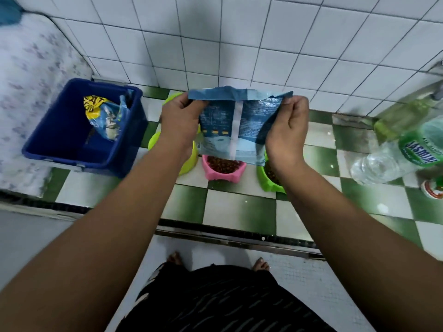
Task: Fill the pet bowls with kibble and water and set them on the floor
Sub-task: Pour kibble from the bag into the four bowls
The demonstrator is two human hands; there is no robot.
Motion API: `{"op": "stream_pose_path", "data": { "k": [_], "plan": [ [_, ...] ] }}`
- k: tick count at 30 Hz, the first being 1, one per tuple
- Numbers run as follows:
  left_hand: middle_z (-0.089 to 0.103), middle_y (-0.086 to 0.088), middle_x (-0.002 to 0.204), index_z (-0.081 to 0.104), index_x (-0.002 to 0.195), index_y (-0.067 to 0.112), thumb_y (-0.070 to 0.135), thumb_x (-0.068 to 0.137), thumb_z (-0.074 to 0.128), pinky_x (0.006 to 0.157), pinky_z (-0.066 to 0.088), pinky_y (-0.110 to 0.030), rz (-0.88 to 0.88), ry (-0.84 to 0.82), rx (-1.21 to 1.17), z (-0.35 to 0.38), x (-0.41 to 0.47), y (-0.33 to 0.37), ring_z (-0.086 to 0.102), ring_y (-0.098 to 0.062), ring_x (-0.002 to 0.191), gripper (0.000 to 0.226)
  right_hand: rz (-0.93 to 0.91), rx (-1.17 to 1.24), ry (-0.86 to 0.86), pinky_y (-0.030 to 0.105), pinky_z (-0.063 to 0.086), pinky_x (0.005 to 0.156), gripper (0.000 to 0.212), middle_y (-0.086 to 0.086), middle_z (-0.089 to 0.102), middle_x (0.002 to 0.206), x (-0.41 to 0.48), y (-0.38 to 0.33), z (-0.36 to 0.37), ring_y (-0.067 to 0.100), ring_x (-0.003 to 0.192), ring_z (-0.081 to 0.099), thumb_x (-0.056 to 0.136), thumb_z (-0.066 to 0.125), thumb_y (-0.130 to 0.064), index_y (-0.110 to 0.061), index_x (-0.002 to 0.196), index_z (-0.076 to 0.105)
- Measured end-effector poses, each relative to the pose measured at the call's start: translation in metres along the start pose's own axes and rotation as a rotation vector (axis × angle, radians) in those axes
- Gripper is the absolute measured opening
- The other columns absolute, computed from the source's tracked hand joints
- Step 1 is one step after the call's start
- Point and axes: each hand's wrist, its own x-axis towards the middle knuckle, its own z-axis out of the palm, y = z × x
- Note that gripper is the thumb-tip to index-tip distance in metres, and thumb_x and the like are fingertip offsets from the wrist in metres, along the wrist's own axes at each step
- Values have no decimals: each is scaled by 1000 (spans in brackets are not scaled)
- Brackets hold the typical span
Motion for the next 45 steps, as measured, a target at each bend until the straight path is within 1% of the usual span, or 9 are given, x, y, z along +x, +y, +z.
{"op": "stream_pose_path", "data": {
  "k": [8, 11, 14, 19, 24, 29, 36, 40, 45],
  "plan": [
    [78, -8, 89, 74, 99, 5, 2, 90, 71, 74, 62, -37, 73, -17, -30, -105, 36, 69, 73, -22, 84, 10, -22, 49, 15, 30, 39, 70, 18, -6, 46, 77, -39, -58, 108, 5, 70, 41, 103, 37, -23, -23, 85, 42],
    [77, -19, 102, 74, 108, -3, 4, 89, 74, 81, 63, -47, 109, 44, -76, -145, 47, 95, 75, -32, 93, 21, -51, 115, -52, 24, 39, 69, 17, -5, 46, 77, -50, -82, 148, 2, 69, 41, 104, 36, -18, -16, 89, 43],
    [76, -20, 107, 73, 110, -4, 7, 88, 75, 82, 62, -45, 168, 96, -96, -185, 57, 118, 74, -33, 99, 25, -95, 148, -116, 15, 36, 67, 19, -9, 44, 78, -58, -107, 190, -5, 67, 38, 104, 35, -13, -15, 87, 43],
    [78, -15, 99, 76, 101, -1, 1, 89, 72, 79, 60, -38, 250, 171, -150, -240, 67, 139, 75, -28, 94, 13, -109, 183, -214, 24, 38, 67, 20, -7, 46, 77, -75, -128, 246, 2, 68, 39, 104, 38, -13, -14, 85, 45],
    [78, -13, 100, 77, 101, 3, 4, 87, 73, 79, 61, -36, 182, 256, -44, -279, 78, 128, 74, -26, 94, 14, -3, 111, -311, 23, 38, 64, 17, -9, 48, 75, -95, -116, 276, -3, 64, 43, 105, 40, -15, -14, 89, 46],
    [78, -12, 103, 76, 105, 7, 9, 88, 75, 80, 62, -40, -15, 280, 9, -302, 83, 96, 75, -26, 97, 17, 116, -27, -414, 32, 39, 64, 18, -4, 50, 73, -107, -84, 293, 10, 66, 46, 105, 40, -19, -13, 90, 46],
    [74, -4, 96, 70, 91, 22, 19, 88, 78, 66, 62, -31, -264, 315, 243, -299, 104, 58, 73, -18, 85, 9, 220, -287, -509, 25, 32, 63, 14, 1, 50, 78, -109, -49, 291, 12, 66, 46, 105, 40, -17, -11, 93, 45],
    [75, -7, 94, 69, 81, 20, 19, 85, 77, 77, 63, -40, -289, 342, 373, -301, 126, 43, 73, -23, 88, 8, 146, -435, -532, 25, 25, 50, 13, 0, 55, 86, -109, -53, 296, 10, 66, 48, 103, 44, -19, -10, 102, 53],
    [71, -3, 90, 70, 83, 17, 19, 88, 74, 78, 57, -35, -199, 294, 475, -293, 139, 34, 67, -18, 82, 7, 121, -474, -498, 26, 33, 64, 7, 1, 62, 93, -110, -46, 302, 18, 79, 55, 98, 52, -16, -12, 103, 55]
  ]
}}
